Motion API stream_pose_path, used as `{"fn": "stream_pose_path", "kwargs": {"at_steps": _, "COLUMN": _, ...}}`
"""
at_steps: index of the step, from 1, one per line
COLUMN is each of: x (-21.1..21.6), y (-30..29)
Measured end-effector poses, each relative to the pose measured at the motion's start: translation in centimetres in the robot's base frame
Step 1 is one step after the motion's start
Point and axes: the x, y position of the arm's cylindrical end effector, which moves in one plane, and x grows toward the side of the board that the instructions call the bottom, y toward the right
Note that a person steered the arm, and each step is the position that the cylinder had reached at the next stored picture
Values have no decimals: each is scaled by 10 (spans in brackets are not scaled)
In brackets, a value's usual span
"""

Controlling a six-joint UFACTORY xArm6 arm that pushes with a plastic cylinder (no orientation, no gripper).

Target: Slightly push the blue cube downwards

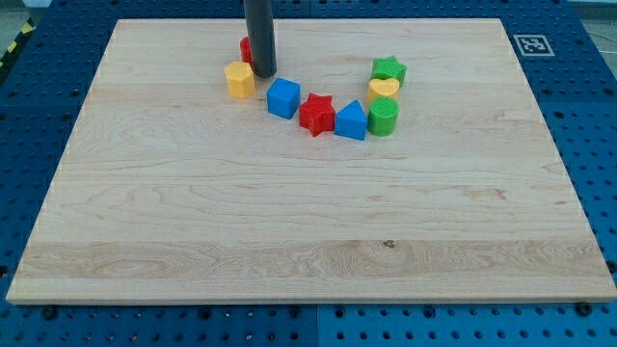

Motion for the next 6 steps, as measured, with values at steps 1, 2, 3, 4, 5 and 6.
{"fn": "stream_pose_path", "kwargs": {"at_steps": 1, "x": -8, "y": 5}}
{"fn": "stream_pose_path", "kwargs": {"at_steps": 2, "x": -4, "y": 30}}
{"fn": "stream_pose_path", "kwargs": {"at_steps": 3, "x": 18, "y": 34}}
{"fn": "stream_pose_path", "kwargs": {"at_steps": 4, "x": 39, "y": 36}}
{"fn": "stream_pose_path", "kwargs": {"at_steps": 5, "x": 42, "y": 36}}
{"fn": "stream_pose_path", "kwargs": {"at_steps": 6, "x": 41, "y": 36}}
